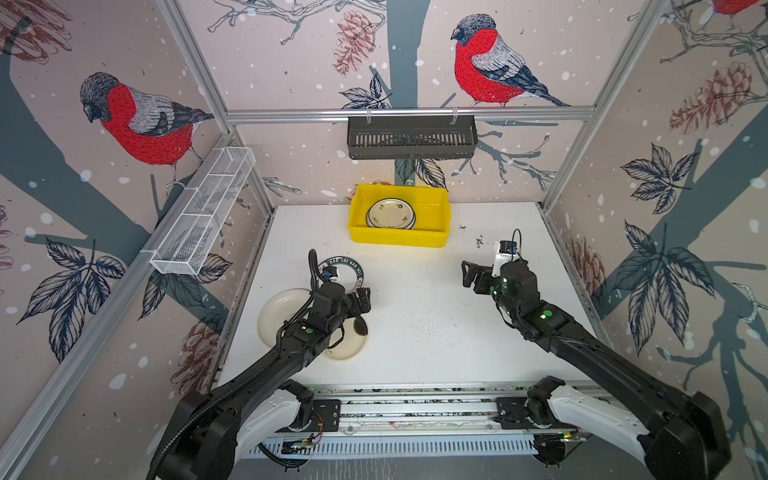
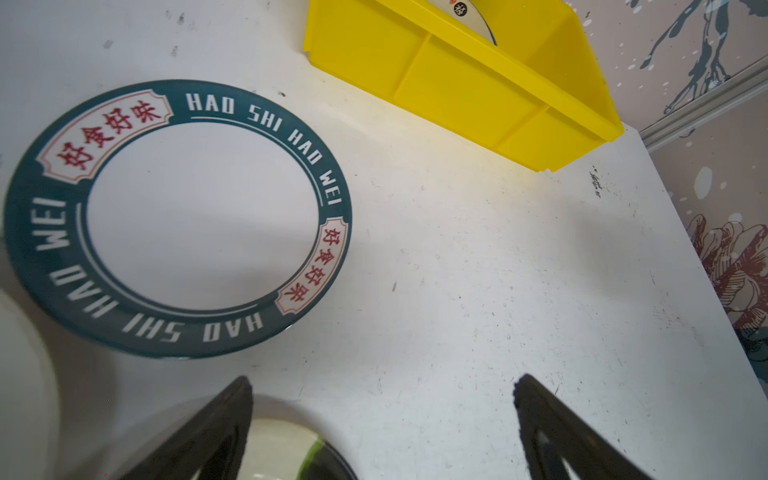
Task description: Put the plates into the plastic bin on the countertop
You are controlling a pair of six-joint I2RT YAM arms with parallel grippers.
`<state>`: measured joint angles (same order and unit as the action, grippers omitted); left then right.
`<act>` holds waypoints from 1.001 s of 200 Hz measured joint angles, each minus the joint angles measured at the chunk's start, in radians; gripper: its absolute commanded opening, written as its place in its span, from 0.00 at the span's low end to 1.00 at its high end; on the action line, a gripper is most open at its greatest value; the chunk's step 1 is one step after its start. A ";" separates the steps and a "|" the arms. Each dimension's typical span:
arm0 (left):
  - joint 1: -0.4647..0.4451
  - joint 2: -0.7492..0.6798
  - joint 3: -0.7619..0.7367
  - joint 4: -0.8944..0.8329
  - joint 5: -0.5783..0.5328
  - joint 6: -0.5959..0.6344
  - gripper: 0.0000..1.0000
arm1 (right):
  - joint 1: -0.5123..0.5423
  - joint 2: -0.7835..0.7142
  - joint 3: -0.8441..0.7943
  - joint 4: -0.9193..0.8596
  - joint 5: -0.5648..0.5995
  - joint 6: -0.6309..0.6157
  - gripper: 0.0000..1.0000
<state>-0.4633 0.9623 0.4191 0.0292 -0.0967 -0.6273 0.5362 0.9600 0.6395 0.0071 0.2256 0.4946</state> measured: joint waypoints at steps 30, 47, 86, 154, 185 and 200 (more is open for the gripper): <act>0.000 -0.096 -0.010 -0.164 -0.061 -0.087 0.97 | -0.025 -0.054 -0.033 -0.008 -0.064 -0.004 1.00; 0.000 -0.124 -0.009 -0.253 -0.077 -0.130 0.97 | -0.040 -0.057 -0.043 -0.022 -0.104 -0.009 1.00; 0.000 -0.179 -0.015 -0.426 -0.089 -0.212 0.97 | -0.060 -0.063 -0.043 -0.038 -0.131 -0.023 1.00; -0.019 -0.128 -0.043 -0.513 -0.064 -0.275 0.97 | -0.086 -0.081 -0.043 -0.052 -0.146 -0.026 1.00; -0.037 -0.101 -0.035 -0.519 -0.070 -0.285 0.97 | -0.096 -0.090 -0.048 -0.060 -0.146 -0.026 1.00; -0.037 -0.094 -0.035 -0.518 -0.073 -0.285 0.97 | -0.105 -0.090 -0.050 -0.062 -0.147 -0.026 1.00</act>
<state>-0.5003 0.8684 0.3840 -0.4885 -0.1696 -0.9127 0.4309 0.8696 0.5896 -0.0551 0.0788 0.4686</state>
